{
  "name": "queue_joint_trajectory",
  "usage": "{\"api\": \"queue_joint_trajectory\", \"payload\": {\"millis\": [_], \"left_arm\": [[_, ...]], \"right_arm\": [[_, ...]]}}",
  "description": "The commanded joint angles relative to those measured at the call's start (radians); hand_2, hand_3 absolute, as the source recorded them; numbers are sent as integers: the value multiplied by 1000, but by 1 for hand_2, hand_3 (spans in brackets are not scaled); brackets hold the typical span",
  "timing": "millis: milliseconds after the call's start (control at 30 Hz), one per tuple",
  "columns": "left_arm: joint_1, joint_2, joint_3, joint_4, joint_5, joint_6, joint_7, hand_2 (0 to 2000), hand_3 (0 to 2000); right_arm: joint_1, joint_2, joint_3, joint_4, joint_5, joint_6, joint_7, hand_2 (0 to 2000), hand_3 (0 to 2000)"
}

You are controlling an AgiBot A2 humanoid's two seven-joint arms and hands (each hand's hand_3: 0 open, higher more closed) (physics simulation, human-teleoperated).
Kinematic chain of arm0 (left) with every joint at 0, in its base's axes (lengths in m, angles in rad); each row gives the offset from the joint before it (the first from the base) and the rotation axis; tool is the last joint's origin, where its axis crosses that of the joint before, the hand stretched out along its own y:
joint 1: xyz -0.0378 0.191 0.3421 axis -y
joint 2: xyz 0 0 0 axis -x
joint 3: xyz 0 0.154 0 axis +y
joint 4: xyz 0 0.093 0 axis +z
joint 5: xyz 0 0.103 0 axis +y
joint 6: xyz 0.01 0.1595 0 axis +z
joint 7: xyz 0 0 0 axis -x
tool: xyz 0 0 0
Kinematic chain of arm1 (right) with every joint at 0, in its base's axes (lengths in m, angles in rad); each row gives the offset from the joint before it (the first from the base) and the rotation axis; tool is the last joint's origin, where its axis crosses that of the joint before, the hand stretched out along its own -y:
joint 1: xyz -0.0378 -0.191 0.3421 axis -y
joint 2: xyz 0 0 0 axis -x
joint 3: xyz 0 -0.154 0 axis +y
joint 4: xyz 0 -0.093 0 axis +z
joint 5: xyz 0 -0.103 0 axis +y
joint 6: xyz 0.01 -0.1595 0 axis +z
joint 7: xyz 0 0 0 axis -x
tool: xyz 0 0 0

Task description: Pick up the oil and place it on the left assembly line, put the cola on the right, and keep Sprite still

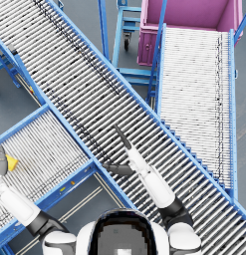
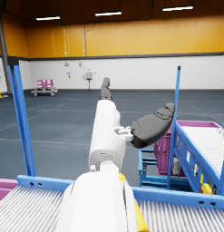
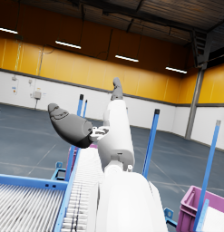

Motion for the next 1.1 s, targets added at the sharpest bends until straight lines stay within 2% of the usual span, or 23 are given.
{"api": "queue_joint_trajectory", "payload": {"millis": [33, 167, 333, 600, 1000, 1100], "left_arm": [[8, -8, 52, -66, 0, 0, 0, 0, 0], [-11, 11, 165, -129, 0, 0, 0, 0, 0], [0, -6, 337, -180, 1, 0, 0, 0, 0], [37, -16, 490, -202, 1, 0, 0, 0, 0], [122, -17, 704, -216, 1, 0, 0, 0, 0], [126, -12, 727, -237, 1, 0, 0, 0, 0]], "right_arm": [[16, -15, -105, -5, 0, 0, 0, 0, 0], [25, -36, -238, 1, 0, 0, 0, 0, 0], [12, -34, -323, 3, -1, 0, 0, 0, 0], [-2, -37, -463, 16, -1, 0, 0, 0, 0], [-18, -38, -603, 12, -1, 0, 0, 0, 0], [-32, -40, -591, 14, -1, 0, 0, 0, 0]]}}
